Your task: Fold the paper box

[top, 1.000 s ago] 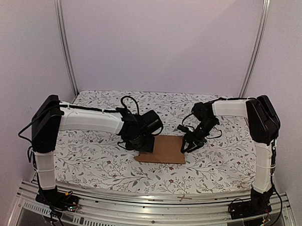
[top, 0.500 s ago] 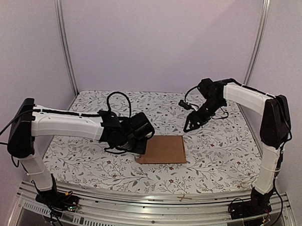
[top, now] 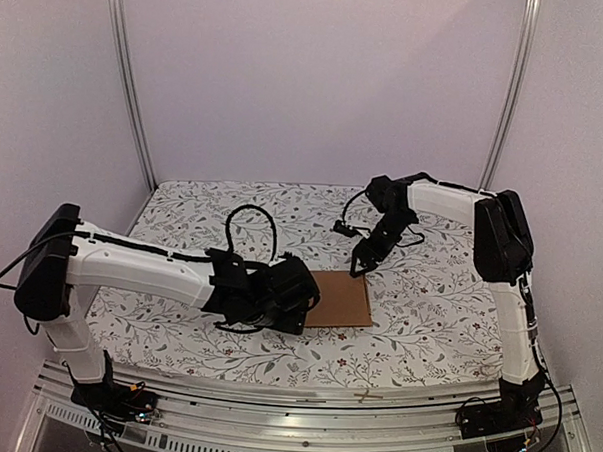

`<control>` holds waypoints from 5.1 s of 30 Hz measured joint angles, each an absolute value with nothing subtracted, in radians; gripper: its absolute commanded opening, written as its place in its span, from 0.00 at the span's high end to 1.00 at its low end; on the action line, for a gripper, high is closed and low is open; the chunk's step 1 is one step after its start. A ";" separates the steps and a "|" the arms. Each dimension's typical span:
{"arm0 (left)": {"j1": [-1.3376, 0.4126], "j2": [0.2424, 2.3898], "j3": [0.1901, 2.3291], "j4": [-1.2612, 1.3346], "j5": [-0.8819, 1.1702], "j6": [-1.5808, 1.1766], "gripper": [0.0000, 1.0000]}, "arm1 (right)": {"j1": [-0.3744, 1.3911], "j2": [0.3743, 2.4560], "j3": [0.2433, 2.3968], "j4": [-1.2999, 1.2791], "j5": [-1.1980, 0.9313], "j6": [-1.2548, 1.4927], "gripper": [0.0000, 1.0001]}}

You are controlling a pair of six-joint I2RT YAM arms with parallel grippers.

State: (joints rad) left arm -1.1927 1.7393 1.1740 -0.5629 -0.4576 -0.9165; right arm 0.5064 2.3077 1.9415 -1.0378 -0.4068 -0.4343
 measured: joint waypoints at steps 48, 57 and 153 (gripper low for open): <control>-1.076 1.623 0.846 -0.171 -0.294 -0.958 0.29 | 0.588 2.099 1.538 -0.901 -0.465 -0.286 0.84; -1.079 1.648 0.838 -0.107 -0.292 -0.996 0.30 | 0.484 2.170 1.551 -0.918 -0.699 -0.182 0.94; -0.954 2.223 1.731 -0.406 -0.164 -0.270 0.39 | 0.317 1.536 1.264 -0.812 -0.646 -0.501 0.38</control>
State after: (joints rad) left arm -0.9539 2.2230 1.7309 -0.4061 -0.1638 -0.2699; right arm 0.3168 1.5356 1.2644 -0.8120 -0.6460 -0.5011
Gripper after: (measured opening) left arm 0.579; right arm 0.617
